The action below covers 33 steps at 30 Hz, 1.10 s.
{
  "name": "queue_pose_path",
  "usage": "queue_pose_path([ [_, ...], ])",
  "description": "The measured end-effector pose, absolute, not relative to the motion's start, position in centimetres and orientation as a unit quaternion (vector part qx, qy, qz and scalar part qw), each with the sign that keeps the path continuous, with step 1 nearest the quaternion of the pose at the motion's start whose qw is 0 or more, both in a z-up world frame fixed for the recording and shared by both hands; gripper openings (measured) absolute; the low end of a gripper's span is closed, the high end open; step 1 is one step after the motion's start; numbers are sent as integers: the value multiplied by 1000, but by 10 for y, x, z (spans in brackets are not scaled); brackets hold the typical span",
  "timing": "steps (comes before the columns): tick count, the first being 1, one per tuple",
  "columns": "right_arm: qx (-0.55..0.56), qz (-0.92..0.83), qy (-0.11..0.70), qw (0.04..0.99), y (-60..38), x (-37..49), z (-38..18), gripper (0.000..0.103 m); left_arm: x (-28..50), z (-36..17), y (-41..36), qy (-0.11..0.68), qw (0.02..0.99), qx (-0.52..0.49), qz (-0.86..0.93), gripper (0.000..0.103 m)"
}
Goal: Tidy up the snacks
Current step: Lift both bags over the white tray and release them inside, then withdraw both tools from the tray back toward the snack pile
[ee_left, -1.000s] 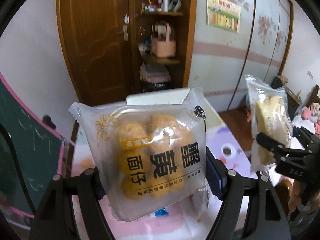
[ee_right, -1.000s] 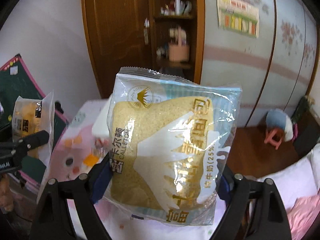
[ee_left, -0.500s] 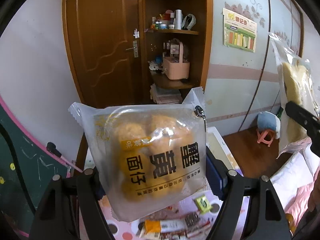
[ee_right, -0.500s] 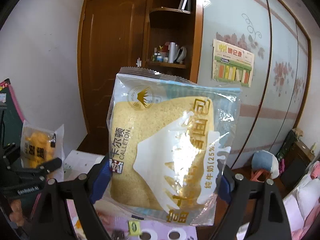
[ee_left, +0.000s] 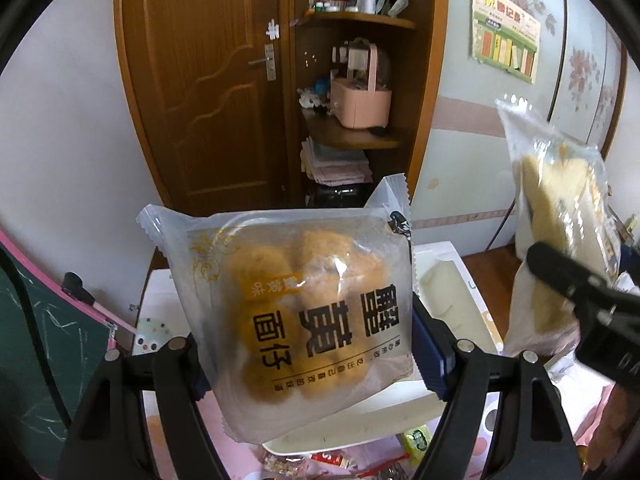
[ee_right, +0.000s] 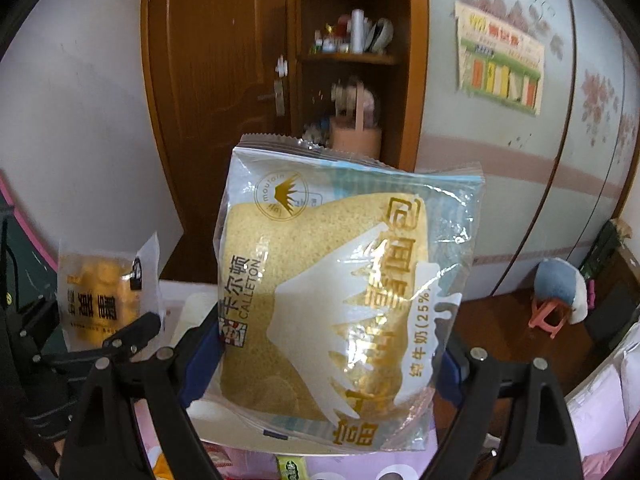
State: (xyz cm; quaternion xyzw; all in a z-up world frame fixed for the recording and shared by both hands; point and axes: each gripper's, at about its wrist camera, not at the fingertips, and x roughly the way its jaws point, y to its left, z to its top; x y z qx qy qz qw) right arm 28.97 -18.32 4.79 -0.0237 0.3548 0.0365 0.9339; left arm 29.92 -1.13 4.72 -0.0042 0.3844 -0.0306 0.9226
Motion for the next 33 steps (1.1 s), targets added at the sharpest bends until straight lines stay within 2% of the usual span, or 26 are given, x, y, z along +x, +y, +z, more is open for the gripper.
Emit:
queue_pose_path([
  [13,-20,46,444,895,-175,327,-27,90,341,-23,-17,449,893,-3,-32,85],
  [16,-11,42,464,885,-179,332,-39,91,343,-25,-15,443,896,-5,-27,90],
  [18,10,45,478,877,-184,334,-45,92,343,-22,-13,434,900,-6,-23,99],
  [20,32,54,475,878,-189,334,-45,93,333,-17,-7,427,904,-13,-23,100],
  [23,30,49,457,888,-191,328,-39,103,331,-15,-5,430,902,-21,-35,100],
  [33,14,49,430,901,-187,308,-14,103,304,0,1,424,905,-22,-30,100],
])
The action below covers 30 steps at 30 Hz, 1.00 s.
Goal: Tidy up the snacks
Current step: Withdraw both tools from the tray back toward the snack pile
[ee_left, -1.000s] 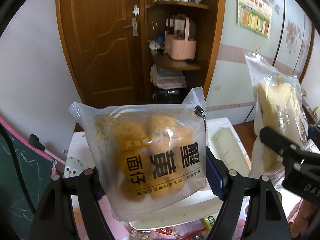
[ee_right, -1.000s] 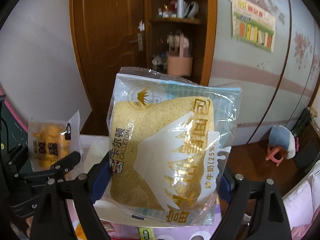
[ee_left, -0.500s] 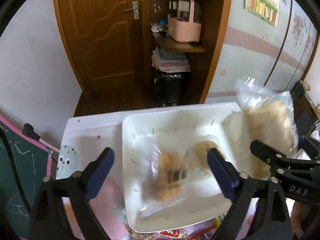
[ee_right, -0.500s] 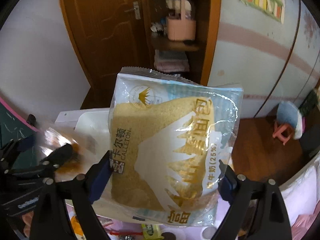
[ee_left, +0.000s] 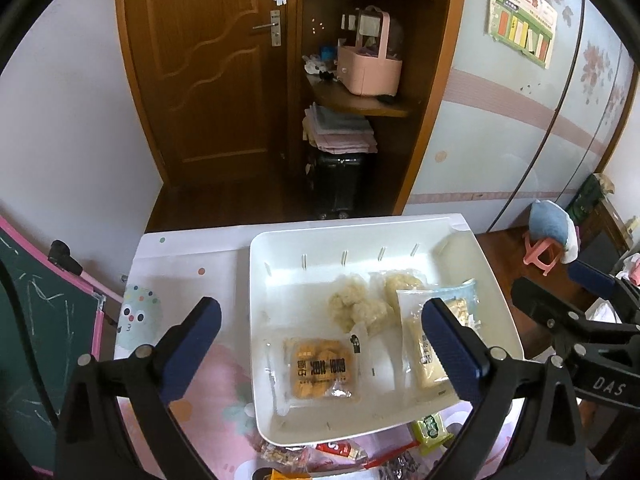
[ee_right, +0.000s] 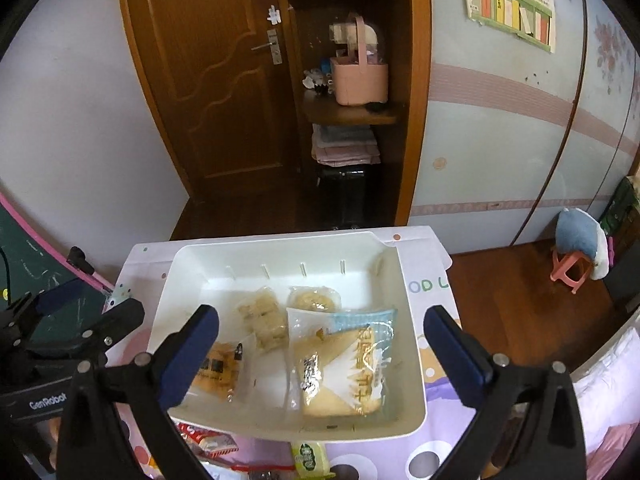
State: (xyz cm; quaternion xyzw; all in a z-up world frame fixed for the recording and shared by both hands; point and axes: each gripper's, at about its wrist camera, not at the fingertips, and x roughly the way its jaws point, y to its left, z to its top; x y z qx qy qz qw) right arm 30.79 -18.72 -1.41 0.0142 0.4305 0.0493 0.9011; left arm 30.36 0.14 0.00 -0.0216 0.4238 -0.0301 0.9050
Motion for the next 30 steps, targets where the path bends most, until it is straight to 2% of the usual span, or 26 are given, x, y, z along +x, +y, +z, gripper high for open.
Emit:
queue_pose_path([
  [22,-18,48,384,922,-183,200,64,103,185,82,7,364,931,17,-27,100],
  [30,-48,66,377,922,-176,149,76,103,126,90,8,340,939,27,-39,100],
])
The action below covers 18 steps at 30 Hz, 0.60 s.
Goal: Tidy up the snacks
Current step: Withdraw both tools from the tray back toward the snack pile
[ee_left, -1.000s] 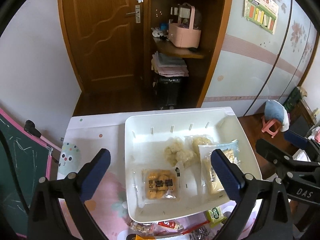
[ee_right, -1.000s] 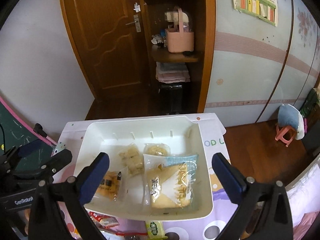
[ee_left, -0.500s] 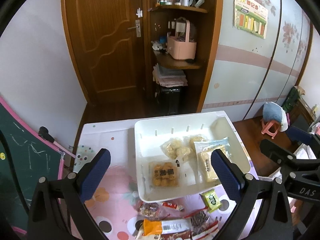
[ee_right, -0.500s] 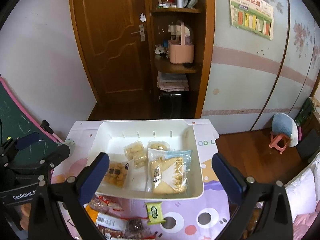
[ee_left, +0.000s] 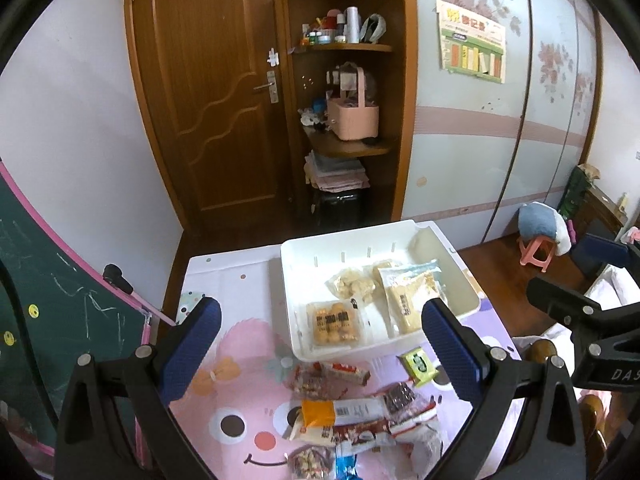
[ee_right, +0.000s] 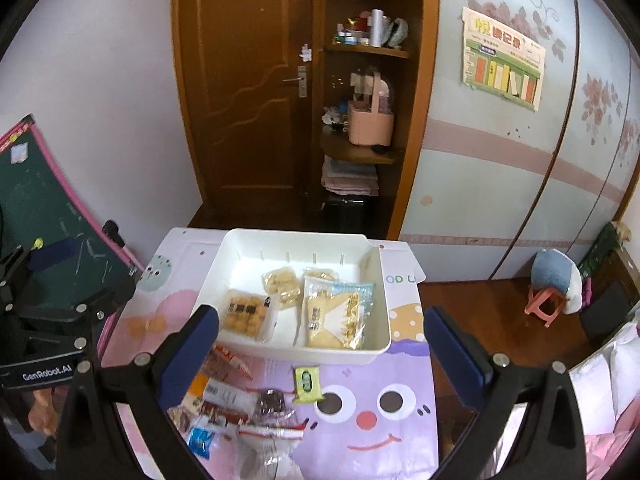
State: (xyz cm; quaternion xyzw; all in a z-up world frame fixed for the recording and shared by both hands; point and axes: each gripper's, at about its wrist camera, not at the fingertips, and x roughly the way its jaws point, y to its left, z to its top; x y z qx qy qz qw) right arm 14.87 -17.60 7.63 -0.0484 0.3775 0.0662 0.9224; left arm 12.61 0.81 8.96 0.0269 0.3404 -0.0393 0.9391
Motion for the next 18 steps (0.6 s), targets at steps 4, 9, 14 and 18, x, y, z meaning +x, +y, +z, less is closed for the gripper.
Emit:
queue_pose_path([
  [4,-44,81,387,918,-178,124,70,103,94,81,13,332,942,22,-53,100],
  [9,-34,95,406,908,-181,97,51,103,55,66,14,325,942,40,-74,99],
  [14,-52,90,416,903,-179,77,28,102,37,44,20,347,933,34,-89,99],
  [18,-45,109,428,896,-180,68,6,99,37,21,25,386,917,14,-103,99],
])
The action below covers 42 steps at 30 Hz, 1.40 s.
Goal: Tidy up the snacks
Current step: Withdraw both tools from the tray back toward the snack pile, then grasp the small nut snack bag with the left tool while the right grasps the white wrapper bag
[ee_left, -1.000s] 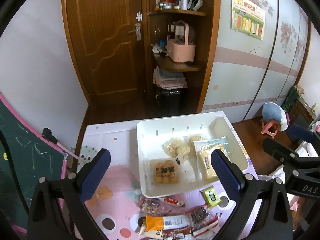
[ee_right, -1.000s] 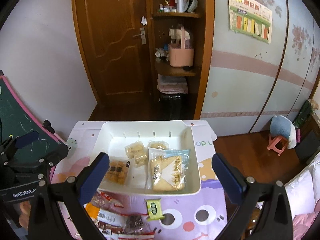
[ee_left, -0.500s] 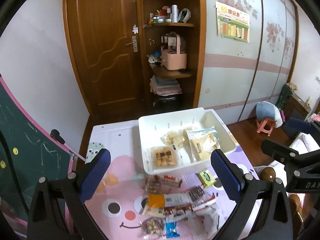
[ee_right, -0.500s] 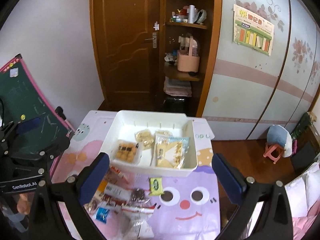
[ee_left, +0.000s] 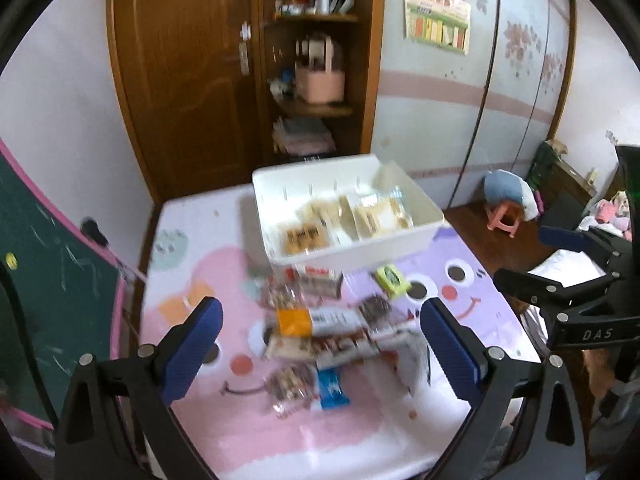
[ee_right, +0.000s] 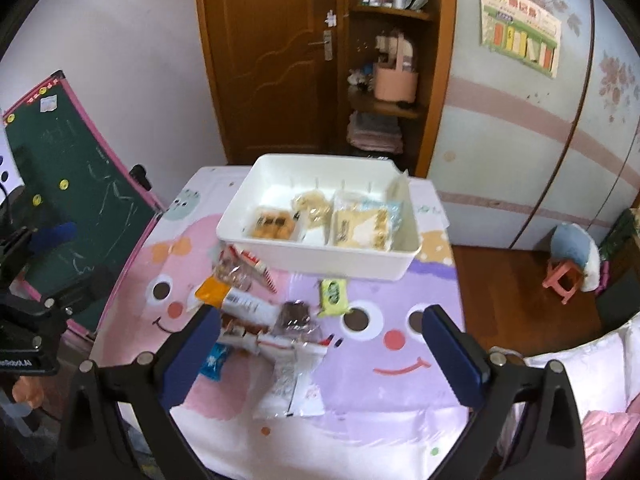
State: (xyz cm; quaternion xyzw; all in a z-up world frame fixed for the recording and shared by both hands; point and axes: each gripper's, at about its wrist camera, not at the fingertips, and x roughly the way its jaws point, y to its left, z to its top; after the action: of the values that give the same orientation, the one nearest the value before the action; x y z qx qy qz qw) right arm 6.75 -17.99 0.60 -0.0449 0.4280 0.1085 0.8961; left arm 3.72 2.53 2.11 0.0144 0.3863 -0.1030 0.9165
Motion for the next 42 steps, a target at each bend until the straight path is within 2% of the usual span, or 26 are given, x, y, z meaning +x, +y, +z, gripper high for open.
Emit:
queue_pose_path([
  [2,-43,114,434,893,-180,65,-5,90,37,6,28,395,913,8,-100,99],
  [4,-39,118,447,886,-179,65,-20,88,36,-6,31,396,913,9,-95,99],
  [10,-39,116,480,869,-172,63,-66,87,44,-54,42,420,905,14,-64,99],
  [19,-31,112,536,836,-164,73,-132,83,79,-141,67,506,861,-49,-31,99],
  [25,-28,110,556,823,-160,81,-156,83,93,-183,69,545,837,-57,-14,90],
  [27,-33,110,562,819,-156,83,-164,83,96,-195,72,556,829,-62,-11,83],
  [33,-37,117,575,809,-149,86,-181,82,95,-206,76,563,822,-85,-21,83],
  [37,-39,120,583,802,-146,87,-189,76,95,-209,75,564,820,-92,-23,82],
  [42,-37,118,594,795,-147,88,-197,69,98,-211,74,565,817,-112,-33,69],
])
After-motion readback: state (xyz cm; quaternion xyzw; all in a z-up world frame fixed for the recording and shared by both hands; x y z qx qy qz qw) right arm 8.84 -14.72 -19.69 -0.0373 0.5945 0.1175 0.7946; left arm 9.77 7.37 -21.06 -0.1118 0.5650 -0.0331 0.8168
